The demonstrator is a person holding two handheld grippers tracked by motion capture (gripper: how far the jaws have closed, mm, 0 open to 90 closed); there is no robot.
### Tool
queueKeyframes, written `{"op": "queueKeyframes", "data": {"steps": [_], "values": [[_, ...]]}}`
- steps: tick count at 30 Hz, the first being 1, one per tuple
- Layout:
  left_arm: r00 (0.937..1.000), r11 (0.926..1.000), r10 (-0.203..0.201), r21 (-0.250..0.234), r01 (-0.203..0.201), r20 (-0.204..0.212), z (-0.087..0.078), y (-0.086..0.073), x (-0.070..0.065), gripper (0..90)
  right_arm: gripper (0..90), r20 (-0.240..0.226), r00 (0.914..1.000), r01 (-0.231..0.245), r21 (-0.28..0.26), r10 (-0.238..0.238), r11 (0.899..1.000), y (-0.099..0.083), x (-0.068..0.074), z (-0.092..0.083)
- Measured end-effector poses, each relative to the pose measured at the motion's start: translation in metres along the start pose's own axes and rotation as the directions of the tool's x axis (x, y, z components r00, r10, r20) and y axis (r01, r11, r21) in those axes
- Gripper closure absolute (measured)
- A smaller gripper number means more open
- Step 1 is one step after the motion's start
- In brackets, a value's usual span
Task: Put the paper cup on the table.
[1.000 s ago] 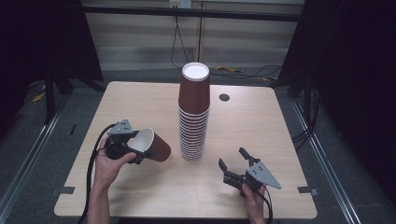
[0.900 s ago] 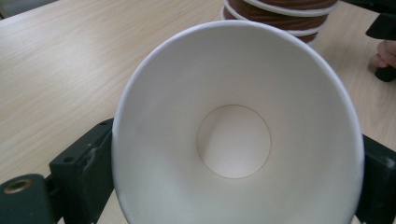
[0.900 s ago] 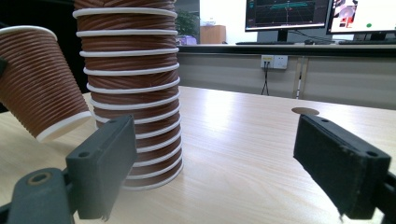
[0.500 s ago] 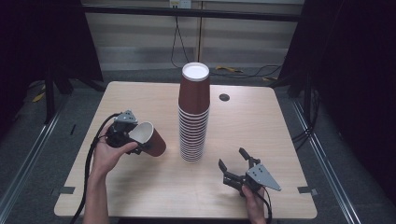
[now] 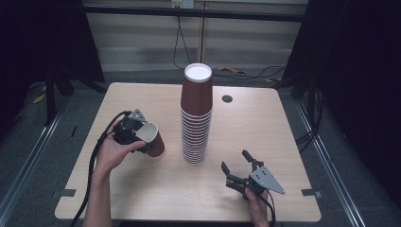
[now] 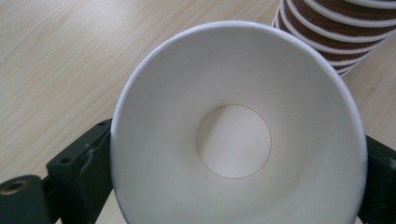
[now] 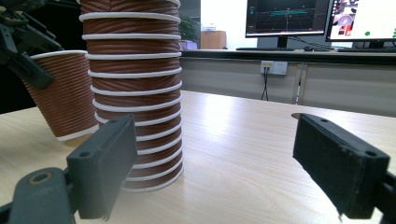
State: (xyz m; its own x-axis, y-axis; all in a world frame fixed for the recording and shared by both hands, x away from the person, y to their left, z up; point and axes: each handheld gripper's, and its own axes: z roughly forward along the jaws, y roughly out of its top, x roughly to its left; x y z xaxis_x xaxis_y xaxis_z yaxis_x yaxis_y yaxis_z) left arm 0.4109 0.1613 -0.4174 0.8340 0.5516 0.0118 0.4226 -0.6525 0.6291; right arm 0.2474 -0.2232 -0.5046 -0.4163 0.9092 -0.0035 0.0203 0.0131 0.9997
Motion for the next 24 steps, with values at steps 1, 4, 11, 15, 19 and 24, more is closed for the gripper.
{"op": "queueKeyframes", "data": {"steps": [1,4,11,15,19,24], "values": [[1.0,1.0,-0.007,0.006,0.007,-0.005,0.001,0.001,0.0,6.0,13.4,0.0,1.0,-0.001,0.0,0.001,1.0,0.0,0.0,0.0],[0.9994,0.9985,0.02,0.05,-0.019,-0.027,0.003,0.004,0.0,5.7,13.4,-0.004,1.0,0.004,-0.002,-0.004,1.0,0.0,0.0,0.0],[0.9978,0.9957,0.052,0.079,-0.049,-0.041,0.012,0.01,-0.004,4.3,13.3,-0.006,1.0,0.001,-0.003,-0.001,1.0,0.0,0.0,0.0],[0.9984,0.996,0.045,0.078,-0.043,-0.033,0.015,0.012,-0.002,4.2,13.4,-0.006,1.0,0.001,-0.003,-0.001,1.0,0.0,0.0,0.0],[0.9982,0.9952,0.052,0.085,-0.049,-0.028,0.017,0.014,-0.004,4.0,13.3,-0.013,0.9999,0.003,-0.003,-0.003,1.0,0.0,0.0,0.0],[0.9986,0.9942,0.046,0.099,-0.043,-0.025,0.023,0.015,-0.005,4.5,13.4,-0.013,0.9999,0.002,-0.002,-0.002,1.0,0.0,0.0,0.0]]}}
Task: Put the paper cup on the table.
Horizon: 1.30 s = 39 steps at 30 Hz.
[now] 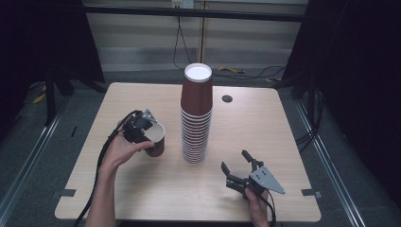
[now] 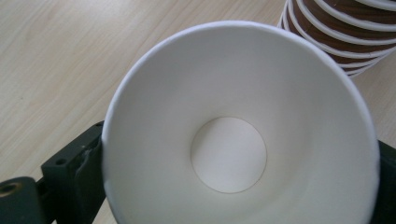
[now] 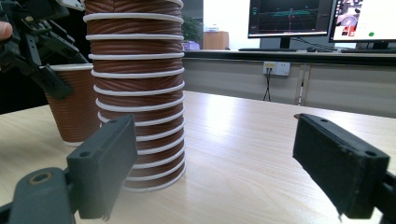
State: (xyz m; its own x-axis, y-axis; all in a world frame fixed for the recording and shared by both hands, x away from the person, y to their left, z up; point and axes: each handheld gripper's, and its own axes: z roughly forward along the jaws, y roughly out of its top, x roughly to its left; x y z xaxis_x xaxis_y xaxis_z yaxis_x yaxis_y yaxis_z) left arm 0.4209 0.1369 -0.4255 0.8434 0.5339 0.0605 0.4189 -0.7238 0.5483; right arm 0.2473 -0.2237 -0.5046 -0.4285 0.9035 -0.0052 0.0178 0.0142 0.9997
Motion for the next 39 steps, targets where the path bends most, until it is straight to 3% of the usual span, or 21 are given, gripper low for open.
{"op": "queueKeyframes", "data": {"steps": [8,11,19,23,31,32,35,39], "values": [[0.9995,0.9983,0.031,0.048,-0.032,0.005,0.004,-0.001,0.0,5.2,13.3,0.0,1.0,-0.001,0.002,0.001,1.0,0.0,0.0,0.0],[0.9995,0.9976,0.026,0.063,-0.027,0.016,0.006,-0.002,0.002,5.9,13.3,-0.002,1.0,0.0,0.002,0.0,1.0,0.0,0.0,0.0],[0.9994,0.9999,-0.002,0.013,0.002,0.035,0.01,-0.014,0.004,10.7,13.4,-0.006,1.0,0.0,0.002,0.0,1.0,0.0,0.0,0.0],[0.9993,0.9999,0.001,0.015,-0.002,0.036,0.009,-0.02,0.006,11.6,13.4,-0.008,1.0,-0.001,0.001,0.001,1.0,0.0,0.0,0.0],[0.9987,0.9991,0.014,-0.04,-0.012,0.049,0.011,-0.03,0.006,13.5,13.4,-0.009,1.0,-0.002,0.0,0.002,1.0,0.0,0.0,0.0],[0.9988,0.9972,-0.008,-0.074,0.012,0.048,0.012,-0.032,0.004,13.6,13.4,-0.009,1.0,-0.002,0.0,0.002,1.0,0.0,0.0,0.0],[0.9973,0.992,-0.022,-0.122,0.03,0.07,0.014,-0.039,0.004,13.8,13.4,-0.01,0.9999,-0.002,0.0,0.002,1.0,0.0,0.0,0.0],[0.996,0.988,-0.038,-0.146,0.049,0.08,0.017,-0.046,0.004,15.2,13.4,-0.012,0.9999,-0.002,0.0,0.002,1.0,0.0,-0.001,0.0]]}}
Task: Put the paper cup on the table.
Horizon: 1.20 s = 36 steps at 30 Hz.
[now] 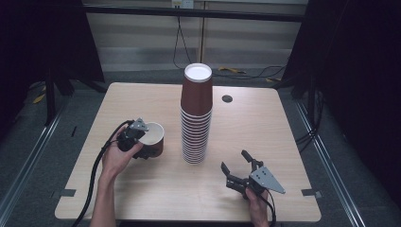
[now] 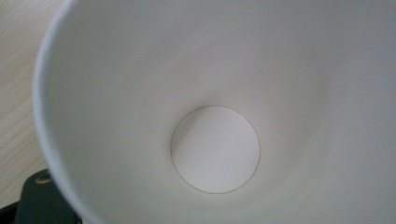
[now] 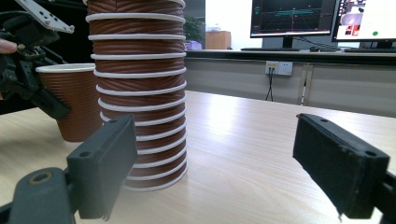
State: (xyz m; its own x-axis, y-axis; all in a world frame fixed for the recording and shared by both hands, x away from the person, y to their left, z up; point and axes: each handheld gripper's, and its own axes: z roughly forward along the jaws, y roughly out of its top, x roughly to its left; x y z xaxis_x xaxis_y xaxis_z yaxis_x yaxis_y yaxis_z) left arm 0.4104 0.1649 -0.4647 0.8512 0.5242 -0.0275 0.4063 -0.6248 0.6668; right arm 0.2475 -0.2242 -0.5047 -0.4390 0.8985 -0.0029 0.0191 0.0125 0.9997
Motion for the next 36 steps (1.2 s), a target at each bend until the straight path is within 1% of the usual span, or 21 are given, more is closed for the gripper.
{"op": "queueKeyframes", "data": {"steps": [3,4,8,10,13,14,16,17,18,19,20,22,23,24,25,28,30,31,32,34,36], "values": [[1.0,0.9998,-0.009,-0.016,0.009,-0.002,0.001,-0.005,0.0,15.4,13.3,0.0,1.0,-0.001,0.0,0.001,1.0,0.0,0.0,0.0],[1.0,0.9999,-0.006,-0.012,0.006,0.002,0.001,-0.007,0.001,15.4,13.3,0.0,1.0,-0.001,0.0,0.001,1.0,0.0,0.0,0.0],[0.999,0.9974,-0.042,-0.059,0.043,0.017,0.004,-0.02,0.001,15.5,13.3,0.0,1.0,-0.001,0.0,0.001,1.0,0.0,0.0,0.0],[0.9982,0.9958,-0.057,-0.071,0.058,0.018,0.004,-0.024,0.0,15.6,13.3,0.002,1.0,-0.001,0.0,0.001,1.0,0.0,0.0,0.0],[0.9978,0.9936,-0.066,-0.092,0.066,0.002,0.001,-0.027,0.0,15.6,13.4,0.0,1.0,-0.001,0.0,0.001,1.0,0.0,0.0,0.0],[0.9976,0.9919,-0.07,-0.107,0.069,-0.004,-0.001,-0.029,0.0,15.6,13.4,0.001,1.0,-0.001,-0.001,0.001,1.0,0.0,0.0,0.0],[0.9965,0.9871,-0.083,-0.138,0.081,-0.012,-0.003,-0.033,-0.002,15.4,13.3,0.001,1.0,-0.001,-0.001,0.001,1.0,0.0,0.0,0.0],[0.996,0.9832,-0.089,-0.161,0.086,-0.011,-0.004,-0.036,-0.003,15.6,13.3,0.0,1.0,0.0,0.0,0.0,1.0,0.0,0.0,0.0],[0.9961,0.9826,-0.087,-0.166,0.084,-0.013,-0.005,-0.038,-0.004,15.5,13.3,0.0,1.0,0.0,0.0,0.0,1.0,0.0,0.0,0.0],[0.9961,0.9815,-0.084,-0.175,0.078,-0.027,-0.006,-0.041,-0.006,15.7,13.3,0.0,1.0,-0.001,0.0,0.001,1.0,0.0,0.0,0.0],[0.9954,0.9815,-0.09,-0.173,0.083,-0.033,-0.006,-0.042,-0.007,15.8,13.3,0.001,1.0,-0.001,-0.001,0.001,1.0,0.0,0.0,0.0],[0.9943,0.976,-0.101,-0.197,0.093,-0.032,-0.009,-0.044,-0.01,15.6,13.3,-0.001,1.0,0.0,0.0,0.0,1.0,0.0,0.0,0.0],[0.9931,0.9684,-0.115,-0.226,0.106,-0.025,-0.012,-0.045,-0.012,15.7,13.3,0.0,1.0,0.0,0.0,0.0,1.0,0.0,0.0,0.0],[0.9915,0.9588,-0.129,-0.258,0.119,-0.02,-0.015,-0.047,-0.014,15.8,13.3,0.0,1.0,0.0,0.0,0.0,1.0,0.0,0.0,0.0],[0.99,0.9521,-0.139,-0.278,0.127,-0.023,-0.017,-0.048,-0.015,15.8,13.3,0.0,1.0,0.0,0.0,0.0,1.0,0.0,0.0,0.0],[0.9871,0.9566,-0.14,-0.268,0.115,-0.077,-0.02,-0.05,-0.021,15.8,13.4,0.0,1.0,0.0,0.0,0.0,1.0,0.0,0.0,0.0],[0.9869,0.9489,-0.148,-0.291,0.123,-0.064,-0.022,-0.052,-0.024,15.8,13.4,0.0,1.0,0.0,0.0,0.0,1.0,0.0,0.0,0.0],[0.9866,0.9426,-0.149,-0.311,0.122,-0.066,-0.024,-0.053,-0.026,15.8,13.5,0.0,1.0,-0.001,0.0,0.001,1.0,0.0,0.0,0.0],[0.9871,0.9393,-0.144,-0.323,0.115,-0.069,-0.026,-0.053,-0.027,15.8,13.4,0.0,1.0,0.0,0.0,0.0,1.0,0.0,0.0,0.0],[0.9887,0.9389,-0.134,-0.328,0.106,-0.066,-0.028,-0.052,-0.031,15.8,13.4,0.0,1.0,0.0,0.0,0.0,1.0,0.0,0.0,0.0],[0.9892,0.9318,-0.126,-0.351,0.092,-0.075,-0.032,-0.051,-0.036,15.8,13.5,0.0,1.0,0.0,0.0,0.0,1.0,0.0,0.0,0.0]]}}
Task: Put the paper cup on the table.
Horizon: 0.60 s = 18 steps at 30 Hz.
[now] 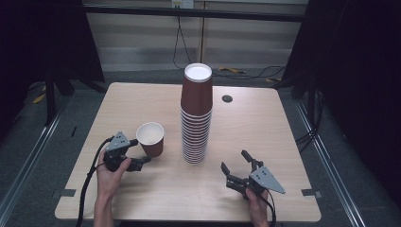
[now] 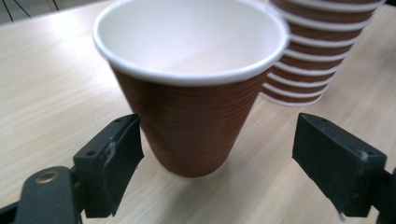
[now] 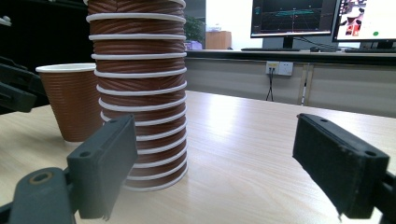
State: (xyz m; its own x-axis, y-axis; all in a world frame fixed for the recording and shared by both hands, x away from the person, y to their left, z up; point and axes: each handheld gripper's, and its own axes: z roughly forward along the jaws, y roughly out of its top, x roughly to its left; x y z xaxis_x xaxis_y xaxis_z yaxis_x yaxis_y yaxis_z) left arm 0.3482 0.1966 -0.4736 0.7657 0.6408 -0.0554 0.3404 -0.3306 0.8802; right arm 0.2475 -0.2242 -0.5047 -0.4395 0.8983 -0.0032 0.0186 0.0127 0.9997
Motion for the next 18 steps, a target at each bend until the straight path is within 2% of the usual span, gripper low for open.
{"op": "queueKeyframes", "data": {"steps": [3,5,7,8,9,11,14,16,18], "values": [[1.0,0.9994,0.002,-0.033,-0.002,0.007,-0.006,0.002,-0.005,15.8,13.4,0.0,1.0,0.0,0.0,0.0,1.0,0.0,0.0,0.0],[0.9999,0.9978,0.011,-0.065,-0.012,-0.008,-0.011,0.002,-0.011,15.8,13.4,0.001,1.0,-0.001,0.001,0.001,1.0,0.0,0.0,0.0],[1.0,0.9928,-0.01,-0.119,0.01,0.0,-0.014,0.0,-0.015,15.8,13.4,0.001,1.0,0.0,0.0,0.0,1.0,0.0,0.0,0.0],[0.9998,0.9914,-0.019,-0.13,0.02,0.008,-0.015,-0.001,-0.017,15.8,13.5,0.0,1.0,0.0,0.0,0.0,1.0,0.0,0.0,0.0],[0.9998,0.9919,-0.022,-0.125,0.022,0.003,-0.016,-0.003,-0.018,15.8,13.5,0.0,1.0,0.0,0.0,0.0,1.0,0.0,0.0,0.0],[0.9991,0.9917,-0.018,-0.128,0.013,-0.037,-0.017,-0.006,-0.022,15.8,13.4,0.001,1.0,0.0,0.0,0.0,1.0,0.0,0.0,0.0],[0.9996,0.9904,-0.004,-0.138,0.0,-0.029,-0.017,-0.011,-0.031,15.8,13.4,0.001,1.0,0.0,0.0,0.0,1.0,0.0,0.0,0.0],[0.9989,0.9897,0.02,-0.141,-0.026,-0.041,-0.015,-0.013,-0.037,15.8,13.4,0.001,1.0,0.0,0.001,0.0,1.0,0.0,0.0,0.0],[0.9995,0.9871,0.014,-0.159,-0.019,-0.03,-0.012,-0.014,-0.043,15.8,13.4,0.001,1.0,0.0,0.001,0.0,1.0,0.0,0.0,0.0]]}}
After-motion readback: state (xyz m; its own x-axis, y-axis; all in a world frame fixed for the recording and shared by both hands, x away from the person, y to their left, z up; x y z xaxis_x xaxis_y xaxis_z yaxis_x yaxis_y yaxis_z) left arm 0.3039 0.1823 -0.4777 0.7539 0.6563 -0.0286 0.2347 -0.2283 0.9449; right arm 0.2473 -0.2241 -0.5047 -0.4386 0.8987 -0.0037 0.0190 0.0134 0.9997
